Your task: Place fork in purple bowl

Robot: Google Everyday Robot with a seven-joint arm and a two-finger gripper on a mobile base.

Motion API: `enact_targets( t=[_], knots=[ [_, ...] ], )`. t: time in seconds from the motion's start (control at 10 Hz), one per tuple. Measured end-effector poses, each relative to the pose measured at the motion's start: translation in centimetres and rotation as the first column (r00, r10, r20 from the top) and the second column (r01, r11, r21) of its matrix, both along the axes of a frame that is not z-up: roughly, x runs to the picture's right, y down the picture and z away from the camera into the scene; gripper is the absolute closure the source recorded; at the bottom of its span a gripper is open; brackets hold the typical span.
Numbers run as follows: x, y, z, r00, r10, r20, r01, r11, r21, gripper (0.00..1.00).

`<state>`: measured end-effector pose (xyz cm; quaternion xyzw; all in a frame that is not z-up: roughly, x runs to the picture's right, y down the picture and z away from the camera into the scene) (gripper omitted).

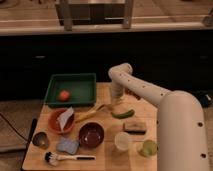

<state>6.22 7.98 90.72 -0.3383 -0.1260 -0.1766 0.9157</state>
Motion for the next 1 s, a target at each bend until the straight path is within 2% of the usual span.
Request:
enact_targets(
  t=[0.6, 1.0],
  knots=[
    [-0.9, -2.7, -3.7, 0.996, -0.083, 0.035, 0.082, 0.9965, 0.013, 1.0],
    [-1.9, -3.0, -5.8, 0.991, -0.12, 0.053, 0.119, 0.9926, 0.022, 1.0]
  ],
)
